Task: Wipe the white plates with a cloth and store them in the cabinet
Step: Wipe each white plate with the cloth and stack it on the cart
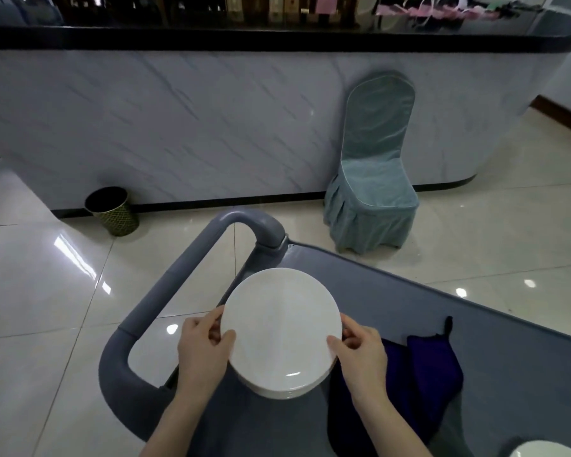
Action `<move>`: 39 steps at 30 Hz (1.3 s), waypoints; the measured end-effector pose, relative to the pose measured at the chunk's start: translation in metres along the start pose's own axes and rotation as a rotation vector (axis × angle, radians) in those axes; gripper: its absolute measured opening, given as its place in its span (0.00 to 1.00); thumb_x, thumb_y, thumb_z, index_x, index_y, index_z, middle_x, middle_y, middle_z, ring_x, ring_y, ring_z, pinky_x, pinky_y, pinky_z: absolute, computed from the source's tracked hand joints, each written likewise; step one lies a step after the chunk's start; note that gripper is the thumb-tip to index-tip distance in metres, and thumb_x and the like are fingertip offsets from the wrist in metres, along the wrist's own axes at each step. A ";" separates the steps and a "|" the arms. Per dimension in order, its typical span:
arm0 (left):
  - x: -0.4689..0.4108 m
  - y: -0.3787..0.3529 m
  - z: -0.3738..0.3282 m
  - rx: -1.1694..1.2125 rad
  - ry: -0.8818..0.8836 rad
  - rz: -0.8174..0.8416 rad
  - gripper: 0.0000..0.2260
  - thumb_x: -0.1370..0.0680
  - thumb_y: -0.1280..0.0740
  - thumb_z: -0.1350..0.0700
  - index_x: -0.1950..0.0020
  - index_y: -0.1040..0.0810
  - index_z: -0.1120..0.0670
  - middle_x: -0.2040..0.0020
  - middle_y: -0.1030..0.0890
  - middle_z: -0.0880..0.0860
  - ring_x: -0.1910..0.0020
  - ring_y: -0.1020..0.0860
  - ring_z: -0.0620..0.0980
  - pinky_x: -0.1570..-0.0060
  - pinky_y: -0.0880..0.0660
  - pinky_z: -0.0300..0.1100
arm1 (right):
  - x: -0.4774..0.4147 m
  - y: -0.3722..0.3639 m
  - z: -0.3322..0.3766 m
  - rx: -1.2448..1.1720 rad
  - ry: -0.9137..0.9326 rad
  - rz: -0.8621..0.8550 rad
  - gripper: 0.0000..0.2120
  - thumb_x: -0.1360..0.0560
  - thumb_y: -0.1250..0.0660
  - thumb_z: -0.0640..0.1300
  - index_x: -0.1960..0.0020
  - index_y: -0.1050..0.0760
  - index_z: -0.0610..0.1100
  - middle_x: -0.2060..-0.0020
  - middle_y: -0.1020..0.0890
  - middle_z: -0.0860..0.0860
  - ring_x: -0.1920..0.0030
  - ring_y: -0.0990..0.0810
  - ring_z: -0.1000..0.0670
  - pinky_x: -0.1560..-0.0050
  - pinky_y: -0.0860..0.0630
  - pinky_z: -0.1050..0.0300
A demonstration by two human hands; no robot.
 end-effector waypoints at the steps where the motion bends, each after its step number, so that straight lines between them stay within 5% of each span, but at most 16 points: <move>1: 0.001 -0.001 -0.001 0.004 -0.004 -0.004 0.20 0.25 0.30 0.63 0.34 0.23 0.51 0.50 0.28 0.50 0.56 0.24 0.43 0.53 0.31 0.29 | 0.000 0.001 -0.003 0.000 -0.007 0.001 0.21 0.28 0.28 0.35 0.45 0.19 0.60 0.53 0.25 0.48 0.58 0.22 0.51 0.57 0.29 0.68; 5: 0.004 -0.005 -0.002 -0.026 -0.008 -0.007 0.21 0.24 0.31 0.62 0.32 0.25 0.52 0.49 0.30 0.49 0.55 0.25 0.43 0.52 0.32 0.30 | -0.001 0.005 -0.010 -0.009 -0.020 0.019 0.21 0.27 0.27 0.37 0.41 0.19 0.58 0.52 0.25 0.49 0.57 0.22 0.52 0.55 0.26 0.66; 9: 0.014 -0.011 -0.012 -0.066 -0.075 -0.105 0.22 0.23 0.31 0.60 0.29 0.28 0.53 0.46 0.33 0.48 0.52 0.26 0.46 0.45 0.29 0.40 | -0.001 0.023 -0.017 -0.082 -0.052 0.023 0.16 0.25 0.28 0.41 0.38 0.20 0.52 0.51 0.23 0.49 0.53 0.21 0.49 0.47 0.20 0.48; 13: 0.046 -0.046 -0.049 -0.049 -0.337 -0.158 0.16 0.23 0.31 0.63 0.38 0.22 0.50 0.50 0.30 0.44 0.54 0.26 0.42 0.56 0.29 0.30 | 0.004 0.075 -0.031 -0.086 -0.056 -0.035 0.12 0.23 0.30 0.42 0.42 0.20 0.53 0.50 0.21 0.48 0.52 0.20 0.50 0.47 0.19 0.47; 16: 0.079 -0.095 -0.072 -0.025 -0.506 0.003 0.14 0.25 0.31 0.66 0.44 0.20 0.50 0.53 0.26 0.42 0.56 0.24 0.41 0.58 0.29 0.26 | 0.013 0.121 -0.048 -0.054 -0.073 -0.087 0.11 0.22 0.31 0.41 0.43 0.20 0.53 0.51 0.20 0.48 0.53 0.20 0.50 0.47 0.20 0.48; 20: 0.135 -0.179 -0.086 0.016 -0.495 0.376 0.12 0.24 0.30 0.63 0.47 0.20 0.48 0.57 0.20 0.43 0.56 0.22 0.41 0.57 0.27 0.29 | 0.035 0.196 -0.080 0.105 -0.065 -0.186 0.11 0.23 0.29 0.41 0.43 0.20 0.53 0.52 0.19 0.50 0.56 0.22 0.59 0.57 0.29 0.74; 22: 0.163 -0.218 -0.089 0.015 -0.451 0.535 0.12 0.24 0.30 0.62 0.46 0.20 0.46 0.56 0.19 0.45 0.56 0.22 0.40 0.56 0.26 0.32 | 0.049 0.233 -0.097 0.222 -0.065 -0.246 0.13 0.25 0.28 0.41 0.41 0.20 0.48 0.53 0.20 0.50 0.57 0.23 0.59 0.59 0.32 0.76; 27: 0.229 -0.294 -0.092 -0.132 -0.422 0.742 0.12 0.24 0.29 0.59 0.42 0.22 0.49 0.54 0.20 0.46 0.56 0.22 0.39 0.55 0.28 0.27 | 0.087 0.315 -0.149 0.432 -0.177 -0.303 0.22 0.26 0.27 0.44 0.33 0.25 0.49 0.47 0.26 0.51 0.51 0.23 0.50 0.46 0.28 0.59; 32: 0.274 -0.333 -0.085 -0.373 -0.402 0.787 0.07 0.26 0.31 0.56 0.51 0.28 0.52 0.52 0.24 0.52 0.54 0.24 0.50 0.55 0.27 0.41 | 0.118 0.368 -0.187 0.525 -0.287 -0.376 0.28 0.27 0.26 0.45 0.29 0.28 0.48 0.46 0.34 0.51 0.42 0.30 0.47 0.42 0.33 0.59; 39: 0.293 -0.345 -0.077 -0.385 -0.311 0.760 0.21 0.26 0.32 0.61 0.34 0.29 0.53 0.44 0.24 0.53 0.48 0.27 0.49 0.51 0.31 0.40 | 0.132 0.386 -0.216 0.353 -0.427 -0.277 0.32 0.28 0.26 0.43 0.27 0.33 0.50 0.40 0.30 0.47 0.39 0.25 0.44 0.42 0.29 0.56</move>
Point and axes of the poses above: each hand's wrist, its own x-axis away from the middle knuckle, its own y-axis out of the back of the hand, z = x × y, the point moved 5 cm from there along -x, towards the middle knuckle
